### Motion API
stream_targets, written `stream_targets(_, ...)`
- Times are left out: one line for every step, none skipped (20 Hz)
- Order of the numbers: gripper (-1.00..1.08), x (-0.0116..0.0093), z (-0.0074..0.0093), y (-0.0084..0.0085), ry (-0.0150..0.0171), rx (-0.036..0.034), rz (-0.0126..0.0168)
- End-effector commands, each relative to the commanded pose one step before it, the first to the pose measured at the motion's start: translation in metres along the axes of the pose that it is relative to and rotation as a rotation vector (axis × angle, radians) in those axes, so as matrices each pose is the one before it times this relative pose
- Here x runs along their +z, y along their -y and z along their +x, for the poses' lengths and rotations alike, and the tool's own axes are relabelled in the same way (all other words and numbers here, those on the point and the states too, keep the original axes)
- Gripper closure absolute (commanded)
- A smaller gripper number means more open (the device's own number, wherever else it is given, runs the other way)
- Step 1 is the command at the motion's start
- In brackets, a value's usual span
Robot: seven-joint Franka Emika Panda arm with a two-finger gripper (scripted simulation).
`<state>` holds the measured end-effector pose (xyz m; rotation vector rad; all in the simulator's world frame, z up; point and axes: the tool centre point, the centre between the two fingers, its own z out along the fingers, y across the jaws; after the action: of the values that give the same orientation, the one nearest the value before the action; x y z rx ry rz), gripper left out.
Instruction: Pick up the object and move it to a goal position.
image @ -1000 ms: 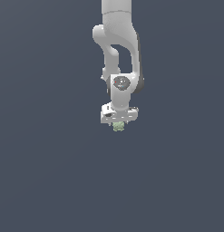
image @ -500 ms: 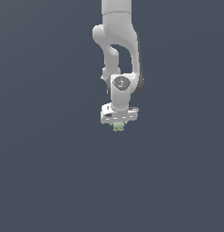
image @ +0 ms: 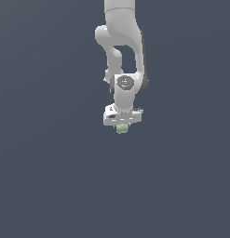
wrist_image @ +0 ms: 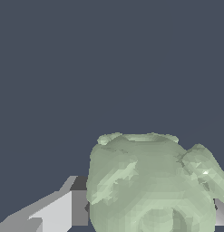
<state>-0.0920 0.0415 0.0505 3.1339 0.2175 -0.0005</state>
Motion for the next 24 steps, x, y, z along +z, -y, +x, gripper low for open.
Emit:
stream_targets(1.08,-0.00889,-0.00071,0.00159,-0.00097,-0.00021,-0.00007)
stream_targets(1.08,-0.0045,-0.00054,0.0008,0.0,0.0,0.0)
stream_targets(1.08,-0.005,-0.0006,0.00089,0.0,0.0,0.0)
stream_targets(1.08,-0.0055,-0.00066,0.00098,0.0,0.0,0.0)
stream_targets(1.08,-0.00601,-0.00071,0.00107,0.0,0.0,0.0)
stream_targets(1.08,-0.00653,-0.00077,0.00117,0.0,0.0,0.0)
stream_targets(1.08,-0.00706,-0.00083,0.00126,0.0,0.0,0.0)
stream_targets(1.08,-0.00749,-0.00086,0.00161,0.00017,-0.00039,-0.00054)
stream_targets(1.08,-0.00805,-0.00093,0.00144,0.0,0.0,0.0)
stream_targets(1.08,-0.00851,-0.00098,0.00152,0.0,0.0,0.0)
stream_targets(1.08,-0.00896,-0.00102,0.00161,0.0,0.0,0.0)
stream_targets(1.08,-0.00938,-0.00106,0.00169,0.0,0.0,0.0)
stream_targets(1.08,-0.0098,-0.0011,0.00176,0.0,0.0,0.0)
stream_targets(1.08,-0.01021,-0.00113,0.00184,0.0,0.0,0.0)
stream_targets(1.08,-0.01061,-0.00116,0.00191,0.0,0.0,0.0)
stream_targets(1.08,-0.01084,-0.00118,0.00196,0.0,0.0,0.0)
stream_targets(1.08,-0.01072,-0.00115,0.00193,0.0,0.0,0.0)
stream_targets(1.08,-0.01059,-0.00112,0.00191,0.0,0.0,0.0)
stream_targets(1.08,-0.01035,-0.00104,0.00217,0.00025,-0.00062,0.00017)
stream_targets(1.08,-0.01038,-0.00107,0.00187,0.0,0.0,0.0)
stream_targets(1.08,-0.0103,-0.00105,0.00186,0.0,0.0,0.0)
stream_targets(1.08,-0.01024,-0.00103,0.00185,0.0,0.0,0.0)
stream_targets(1.08,-0.01018,-0.00101,0.00183,0.0,0.0,0.0)
stream_targets(1.08,-0.01013,-0.00099,0.00182,0.0,0.0,0.0)
